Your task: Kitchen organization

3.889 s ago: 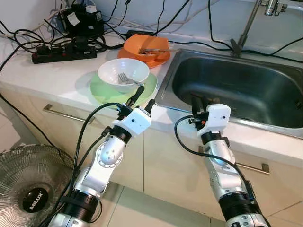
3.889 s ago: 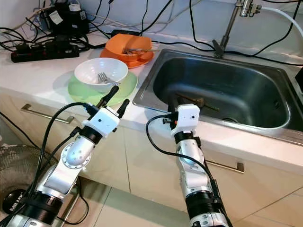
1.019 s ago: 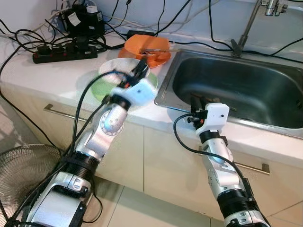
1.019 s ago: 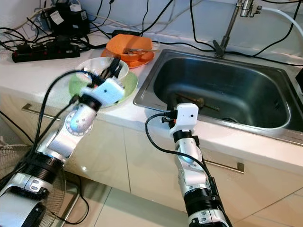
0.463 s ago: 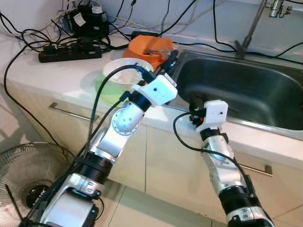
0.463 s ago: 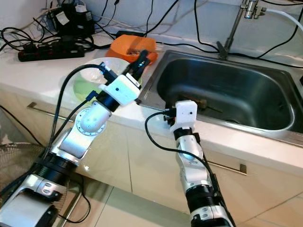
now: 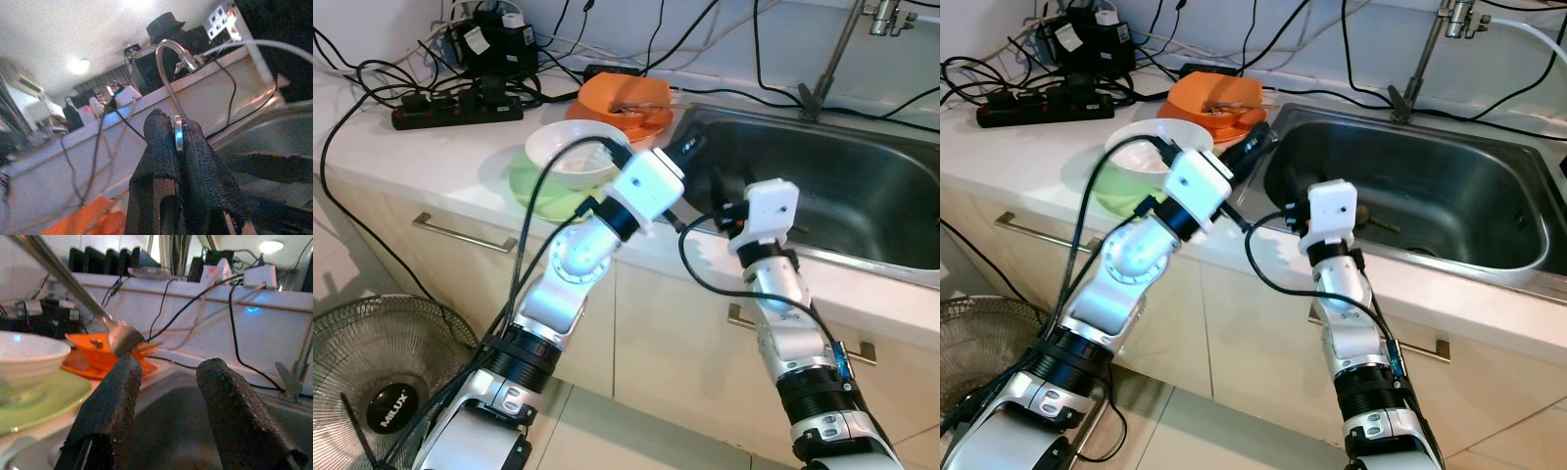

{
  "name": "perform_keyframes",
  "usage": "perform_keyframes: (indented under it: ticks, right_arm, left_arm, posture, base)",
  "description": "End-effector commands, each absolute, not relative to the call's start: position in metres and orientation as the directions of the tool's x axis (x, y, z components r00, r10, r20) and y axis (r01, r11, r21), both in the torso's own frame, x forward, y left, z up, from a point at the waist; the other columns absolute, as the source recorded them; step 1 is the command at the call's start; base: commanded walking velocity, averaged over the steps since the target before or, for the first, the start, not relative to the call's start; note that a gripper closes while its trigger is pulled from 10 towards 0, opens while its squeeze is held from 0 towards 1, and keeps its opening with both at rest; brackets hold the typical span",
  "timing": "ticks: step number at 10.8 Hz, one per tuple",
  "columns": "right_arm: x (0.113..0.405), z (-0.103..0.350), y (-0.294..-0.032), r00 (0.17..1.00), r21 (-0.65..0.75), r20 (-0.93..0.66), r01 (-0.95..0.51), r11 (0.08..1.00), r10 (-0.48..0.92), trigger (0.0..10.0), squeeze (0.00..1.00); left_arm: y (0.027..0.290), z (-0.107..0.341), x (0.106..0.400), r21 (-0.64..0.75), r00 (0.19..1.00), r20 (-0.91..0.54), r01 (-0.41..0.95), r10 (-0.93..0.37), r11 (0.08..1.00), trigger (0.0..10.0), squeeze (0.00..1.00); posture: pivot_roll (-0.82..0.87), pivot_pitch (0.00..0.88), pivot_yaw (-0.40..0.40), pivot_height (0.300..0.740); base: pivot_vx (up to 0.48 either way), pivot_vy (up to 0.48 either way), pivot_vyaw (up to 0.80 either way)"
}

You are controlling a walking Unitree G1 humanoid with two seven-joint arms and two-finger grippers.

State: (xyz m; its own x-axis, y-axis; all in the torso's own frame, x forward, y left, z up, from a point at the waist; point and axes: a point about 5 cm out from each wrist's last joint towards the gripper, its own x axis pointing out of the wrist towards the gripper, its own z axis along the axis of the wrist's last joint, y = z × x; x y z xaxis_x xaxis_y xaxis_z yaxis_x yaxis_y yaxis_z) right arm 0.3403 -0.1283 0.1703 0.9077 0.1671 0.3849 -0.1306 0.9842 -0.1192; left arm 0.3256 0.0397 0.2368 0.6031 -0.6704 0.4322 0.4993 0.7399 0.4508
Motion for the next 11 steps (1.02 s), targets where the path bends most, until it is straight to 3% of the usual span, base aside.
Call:
perform_keyframes:
  ticks: [1, 4, 11]
  right_arm:
    - [0.341, 0.180, -0.119, 0.891, -0.131, 0.401, -0.172, 0.976, 0.211, 10.0, 0.00]
    - [0.339, 0.178, -0.109, 0.886, -0.119, 0.395, -0.212, 0.970, 0.242, 10.0, 0.00]
    - [0.332, 0.168, -0.089, 0.877, -0.135, 0.356, -0.294, 0.946, 0.323, 10.0, 0.00]
  left_arm:
    - [0.036, 0.239, 0.322, 0.402, 0.580, 0.435, 0.559, -0.689, 0.725, 10.0, 0.00]
    - [0.034, 0.238, 0.321, 0.378, 0.560, 0.401, 0.620, -0.725, 0.688, 10.0, 0.00]
    - [0.040, 0.239, 0.317, 0.174, 0.513, 0.346, 0.788, -0.785, 0.591, 10.0, 0.00]
  posture:
    - [0.16, 0.030, -0.002, 0.740]
    - [0.16, 0.029, -0.001, 0.740]
    - [0.17, 0.024, 0.009, 0.740]
  base:
    - [0.000, 0.000, 0.00]
    - [0.000, 0.000, 0.00]
    - [0.000, 0.000, 0.00]
